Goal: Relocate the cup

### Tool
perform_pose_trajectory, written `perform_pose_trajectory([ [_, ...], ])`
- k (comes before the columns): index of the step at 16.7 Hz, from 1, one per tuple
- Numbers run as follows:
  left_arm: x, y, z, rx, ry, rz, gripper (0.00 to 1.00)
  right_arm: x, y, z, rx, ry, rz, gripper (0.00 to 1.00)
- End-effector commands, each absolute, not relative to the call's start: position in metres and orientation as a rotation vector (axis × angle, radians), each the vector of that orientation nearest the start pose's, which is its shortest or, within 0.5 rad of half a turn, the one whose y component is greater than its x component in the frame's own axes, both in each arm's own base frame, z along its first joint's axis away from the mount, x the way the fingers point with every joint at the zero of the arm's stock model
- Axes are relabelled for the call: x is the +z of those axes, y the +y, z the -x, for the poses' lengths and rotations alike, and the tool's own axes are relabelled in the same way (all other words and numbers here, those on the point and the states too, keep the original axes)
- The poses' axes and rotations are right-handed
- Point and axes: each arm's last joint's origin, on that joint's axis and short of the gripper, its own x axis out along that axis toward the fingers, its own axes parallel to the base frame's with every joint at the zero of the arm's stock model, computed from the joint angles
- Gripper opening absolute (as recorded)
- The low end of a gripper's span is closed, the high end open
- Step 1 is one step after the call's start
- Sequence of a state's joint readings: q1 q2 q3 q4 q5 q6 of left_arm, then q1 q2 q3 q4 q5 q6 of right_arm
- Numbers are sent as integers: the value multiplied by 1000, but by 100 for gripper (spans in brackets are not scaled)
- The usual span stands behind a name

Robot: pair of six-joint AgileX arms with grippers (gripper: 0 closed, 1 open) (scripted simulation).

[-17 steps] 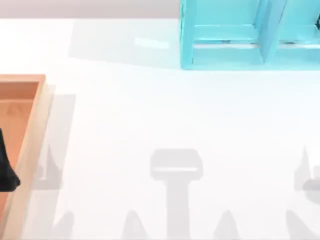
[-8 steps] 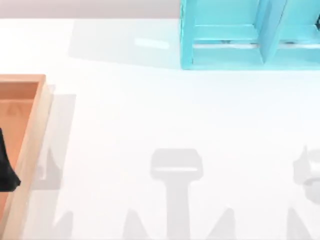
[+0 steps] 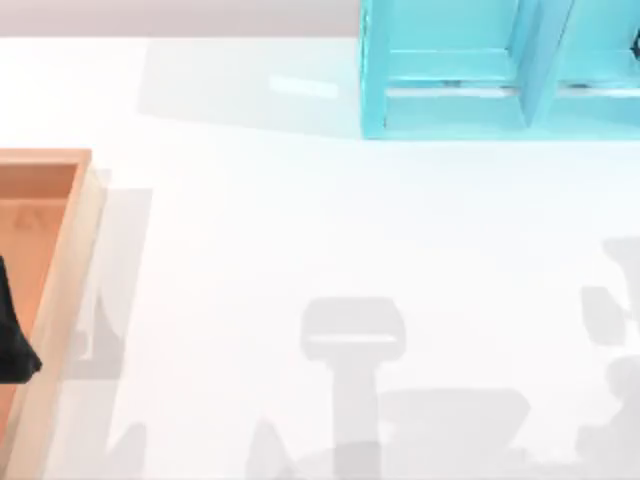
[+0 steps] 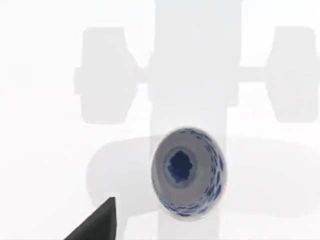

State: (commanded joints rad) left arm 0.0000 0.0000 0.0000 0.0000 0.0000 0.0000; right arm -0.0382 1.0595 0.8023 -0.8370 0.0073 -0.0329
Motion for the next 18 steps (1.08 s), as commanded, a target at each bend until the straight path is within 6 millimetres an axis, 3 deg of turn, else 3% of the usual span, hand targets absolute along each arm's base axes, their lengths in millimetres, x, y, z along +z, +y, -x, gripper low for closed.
perform_pose_trajectory([
  [5,160,-1,-106,0,0,0,100,241,-11,-246,-16,1436,2,100],
  [8,160,-1,-106,0,0,0,100,239,-12,-266,-10,1546,-6,100],
  [15,160,-1,-106,0,0,0,100,238,-11,-270,-5,1570,-5,100],
  [18,160,-1,-106,0,0,0,100,219,-12,-272,-8,1578,-8,100],
])
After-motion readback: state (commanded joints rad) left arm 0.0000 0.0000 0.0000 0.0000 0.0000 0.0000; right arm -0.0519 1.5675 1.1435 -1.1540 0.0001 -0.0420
